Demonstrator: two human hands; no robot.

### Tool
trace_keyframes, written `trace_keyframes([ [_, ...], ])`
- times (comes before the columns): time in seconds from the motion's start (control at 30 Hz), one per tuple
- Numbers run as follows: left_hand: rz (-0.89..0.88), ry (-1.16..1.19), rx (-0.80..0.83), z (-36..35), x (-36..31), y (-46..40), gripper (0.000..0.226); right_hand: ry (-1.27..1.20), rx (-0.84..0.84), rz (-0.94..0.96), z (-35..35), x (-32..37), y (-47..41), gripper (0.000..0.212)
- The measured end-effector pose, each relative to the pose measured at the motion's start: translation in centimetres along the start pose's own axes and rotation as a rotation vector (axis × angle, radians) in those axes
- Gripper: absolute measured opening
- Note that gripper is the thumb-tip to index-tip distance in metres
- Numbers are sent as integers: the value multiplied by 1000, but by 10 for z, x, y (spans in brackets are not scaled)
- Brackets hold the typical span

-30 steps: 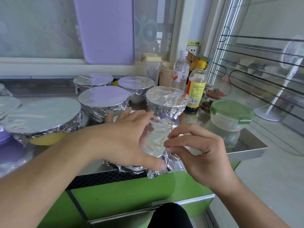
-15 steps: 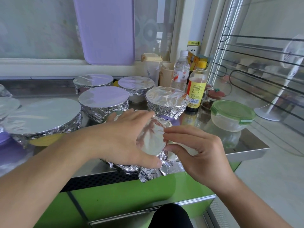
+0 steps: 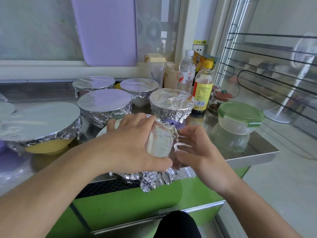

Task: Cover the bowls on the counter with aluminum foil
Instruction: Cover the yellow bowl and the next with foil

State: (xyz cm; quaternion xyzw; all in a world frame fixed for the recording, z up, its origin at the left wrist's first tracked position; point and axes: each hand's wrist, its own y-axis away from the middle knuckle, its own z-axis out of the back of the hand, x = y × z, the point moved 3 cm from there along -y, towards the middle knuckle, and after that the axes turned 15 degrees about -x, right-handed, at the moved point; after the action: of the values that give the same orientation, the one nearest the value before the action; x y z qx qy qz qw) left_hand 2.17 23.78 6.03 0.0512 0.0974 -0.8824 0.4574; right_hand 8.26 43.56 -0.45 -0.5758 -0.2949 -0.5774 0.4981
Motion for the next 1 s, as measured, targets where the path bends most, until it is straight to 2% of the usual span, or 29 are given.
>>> trace_keyframes([
  [0.03, 0, -2, 0, -1, 1, -1, 133, -102, 25, -100, -1, 0, -2, 48],
  [0.1, 0, -1, 7, -2, 1, -2, 135, -162, 42, -187, -1, 1, -6, 44],
  [0.2, -11, -5, 3, -3, 2, -2, 135, -190, 42, -188, -2, 1, -9, 33],
  [0.5, -19, 32, 9, -2, 1, -1, 126, -398, -1, -226, 11, -13, -9, 38],
  [0.63, -15, 44, -6, 0, 0, 0, 112, -526, 0, -279, 14, -14, -3, 24],
  [0.7, -13, 38, -3, -1, 0, 0, 116, -554, 24, -313, 14, -16, -1, 17],
  [0.77, -14, 23, 7, -2, 0, -1, 123, -582, 52, -341, 16, -18, 1, 20],
  [0.83, -11, 22, 8, -2, 1, -1, 121, -592, 92, -365, 19, -20, 1, 28],
  [0.93, -16, 33, 0, -1, 1, -2, 112, -512, 147, -371, 23, -24, -1, 42],
  [1.0, -21, 33, 15, -1, 1, -2, 120, -455, 137, -371, 26, -26, -1, 45],
])
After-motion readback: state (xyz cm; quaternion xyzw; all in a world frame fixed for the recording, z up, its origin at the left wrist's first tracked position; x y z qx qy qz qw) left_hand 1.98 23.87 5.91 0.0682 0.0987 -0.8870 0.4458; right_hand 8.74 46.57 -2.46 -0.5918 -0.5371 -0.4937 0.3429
